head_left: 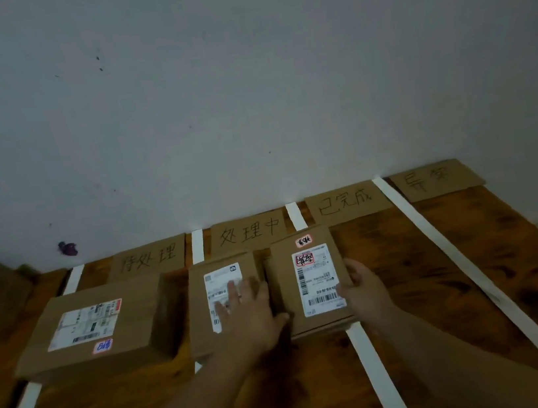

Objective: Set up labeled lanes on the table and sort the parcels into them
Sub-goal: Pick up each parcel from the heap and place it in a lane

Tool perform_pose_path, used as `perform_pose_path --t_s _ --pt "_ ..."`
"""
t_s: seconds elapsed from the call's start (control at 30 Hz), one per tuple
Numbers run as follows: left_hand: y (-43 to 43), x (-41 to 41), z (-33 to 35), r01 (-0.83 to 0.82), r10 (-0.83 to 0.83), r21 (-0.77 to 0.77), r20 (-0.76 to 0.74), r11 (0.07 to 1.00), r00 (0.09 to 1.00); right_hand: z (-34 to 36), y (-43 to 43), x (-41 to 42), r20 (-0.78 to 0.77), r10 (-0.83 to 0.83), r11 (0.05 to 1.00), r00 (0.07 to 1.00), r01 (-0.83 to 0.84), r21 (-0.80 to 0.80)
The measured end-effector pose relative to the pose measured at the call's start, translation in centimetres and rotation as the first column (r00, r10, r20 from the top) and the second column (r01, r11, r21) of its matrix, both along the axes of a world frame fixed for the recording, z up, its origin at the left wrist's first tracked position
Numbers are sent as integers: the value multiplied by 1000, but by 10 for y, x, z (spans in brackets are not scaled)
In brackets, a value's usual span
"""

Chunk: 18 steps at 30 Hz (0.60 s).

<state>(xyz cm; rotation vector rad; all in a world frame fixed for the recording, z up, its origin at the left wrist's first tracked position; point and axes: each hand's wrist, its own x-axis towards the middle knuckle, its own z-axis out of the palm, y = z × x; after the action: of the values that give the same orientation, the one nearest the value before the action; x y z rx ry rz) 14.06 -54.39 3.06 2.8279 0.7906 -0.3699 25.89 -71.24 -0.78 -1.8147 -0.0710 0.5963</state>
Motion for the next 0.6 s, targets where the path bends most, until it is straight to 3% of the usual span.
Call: perform_pose_path --t_s 0.13,0.23,0.4,0.5,0.6 --pt "12 0 -12 -83 80 -18 -121 996 989 -20 22 6 32 160 977 987 -154 -145" --pt "19 0 -7 -59 43 -108 -140 992 989 -27 28 2 74 365 875 928 -314 -368" --pt "54 -27 18 -93 91 -343 -23 935 996 -5 43 5 161 410 780 898 -253 -572" --pt "89 -80 35 -211 227 -281 26 936 974 31 93 -10 255 547 771 797 -361 -525" --pt "142 -158 50 -271 272 -37 21 962 962 69 157 -55 326 682 710 654 -485 -512"
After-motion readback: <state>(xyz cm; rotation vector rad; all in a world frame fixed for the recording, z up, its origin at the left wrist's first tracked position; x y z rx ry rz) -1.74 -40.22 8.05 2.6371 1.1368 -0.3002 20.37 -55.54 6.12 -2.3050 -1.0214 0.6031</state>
